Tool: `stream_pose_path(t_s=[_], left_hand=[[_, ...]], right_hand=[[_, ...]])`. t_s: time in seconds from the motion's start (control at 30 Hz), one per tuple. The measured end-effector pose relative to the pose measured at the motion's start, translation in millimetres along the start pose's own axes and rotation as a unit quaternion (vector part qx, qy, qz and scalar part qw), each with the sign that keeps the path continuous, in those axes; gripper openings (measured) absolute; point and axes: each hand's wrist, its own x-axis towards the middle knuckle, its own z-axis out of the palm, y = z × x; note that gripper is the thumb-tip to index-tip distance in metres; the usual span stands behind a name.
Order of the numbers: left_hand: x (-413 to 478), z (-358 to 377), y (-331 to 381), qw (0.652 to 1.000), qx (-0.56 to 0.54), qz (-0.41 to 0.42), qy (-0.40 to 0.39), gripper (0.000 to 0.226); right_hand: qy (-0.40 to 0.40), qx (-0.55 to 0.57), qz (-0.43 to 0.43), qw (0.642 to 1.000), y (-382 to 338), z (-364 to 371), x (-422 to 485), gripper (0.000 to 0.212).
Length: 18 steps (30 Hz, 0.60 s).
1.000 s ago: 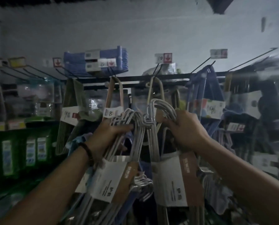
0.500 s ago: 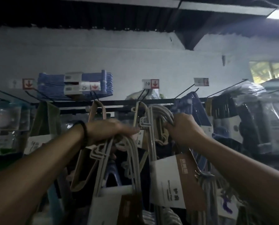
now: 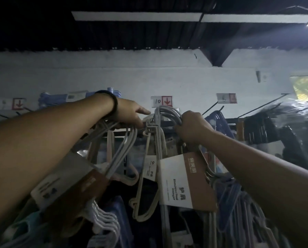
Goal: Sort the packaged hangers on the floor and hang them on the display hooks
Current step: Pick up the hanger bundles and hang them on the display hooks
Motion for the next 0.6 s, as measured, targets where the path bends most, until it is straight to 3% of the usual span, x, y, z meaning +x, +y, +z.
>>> stream_pose_path(t_s=[0.1,0.27,0.37,0.6], left_hand=[[7.3,-3.6,9.0,0.999,0.028,-0.019,0.006,0.076],[3.3,-14.5,14.0,0.993,0.1,-0.002,0.057,0.086],[0.4,-20.6,14.0,0.994,0.075,0.005,0.084,0.092],[11.0,-22.4,16.0,0.99,0.099,-0.008,0.104,0.101]], right_hand=[[-0.012,-0.006,-0.008,1.0,4.2,2.0,8.6,0.028],[0.005,-0.014,-0.024,1.0,6.1,4.8,17.3,0.027],[0.015,0.0,-0.025,1.0,2.6,7.2,25.5,0.017],[0.036,0.029,-0.001,0.999,-0.6,3.8,46.6,0.016]])
